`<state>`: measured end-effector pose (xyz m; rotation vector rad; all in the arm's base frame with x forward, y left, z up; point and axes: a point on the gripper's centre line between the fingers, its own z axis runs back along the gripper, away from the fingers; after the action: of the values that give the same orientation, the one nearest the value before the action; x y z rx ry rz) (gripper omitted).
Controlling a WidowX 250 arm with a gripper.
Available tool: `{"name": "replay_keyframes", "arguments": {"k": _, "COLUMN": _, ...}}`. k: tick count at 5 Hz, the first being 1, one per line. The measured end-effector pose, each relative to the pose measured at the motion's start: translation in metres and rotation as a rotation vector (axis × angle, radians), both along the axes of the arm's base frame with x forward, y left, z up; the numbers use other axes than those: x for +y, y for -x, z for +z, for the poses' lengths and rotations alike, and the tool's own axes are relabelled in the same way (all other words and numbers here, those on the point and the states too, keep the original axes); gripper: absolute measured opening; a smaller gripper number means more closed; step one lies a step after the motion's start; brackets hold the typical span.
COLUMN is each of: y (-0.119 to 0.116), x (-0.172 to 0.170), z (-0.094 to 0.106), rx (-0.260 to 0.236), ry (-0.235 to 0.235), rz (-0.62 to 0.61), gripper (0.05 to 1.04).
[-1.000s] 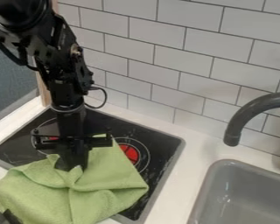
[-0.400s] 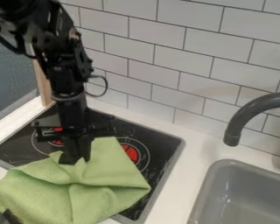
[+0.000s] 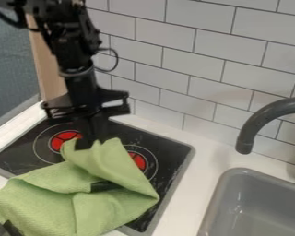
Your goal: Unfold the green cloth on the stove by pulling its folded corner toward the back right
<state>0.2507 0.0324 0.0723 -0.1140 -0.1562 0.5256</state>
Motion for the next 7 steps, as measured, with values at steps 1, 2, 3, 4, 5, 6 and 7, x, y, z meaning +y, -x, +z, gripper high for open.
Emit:
{"name": "replay_keyframes", "arguments": {"k": 1, "y": -0.017, "x": -0.016, "z": 0.014, "rx": -0.058, "ry": 0.058, "rz": -0.013, "gripper": 0.048}}
{"name": "replay_keyframes", "arguments": {"k": 2, "y": -0.034, "x": -0.035, "z": 0.025, "rx": -0.141, "ry": 0.097, "rz": -0.050, "gripper": 0.048}}
{"name": "replay_keyframes", "arguments": {"k": 3, "y": -0.049, "x": -0.051, "z": 0.027, "rx": -0.190, "ry": 0.108, "rz": -0.089, "gripper": 0.048}}
{"name": "replay_keyframes", "arguments": {"k": 4, "y": -0.068, "x": -0.070, "z": 0.019, "rx": -0.198, "ry": 0.115, "rz": -0.108, "gripper": 0.048}}
{"name": "replay_keyframes", "arguments": {"k": 5, "y": -0.086, "x": -0.082, "z": 0.003, "rx": -0.207, "ry": 0.103, "rz": -0.115, "gripper": 0.048}}
{"name": "replay_keyframes", "arguments": {"k": 6, "y": -0.098, "x": -0.084, "z": -0.011, "rx": -0.236, "ry": 0.098, "rz": -0.106, "gripper": 0.048}}
{"name": "replay_keyframes", "arguments": {"k": 7, "y": -0.109, "x": -0.090, "z": -0.018, "rx": -0.264, "ry": 0.078, "rz": -0.122, "gripper": 0.048}}
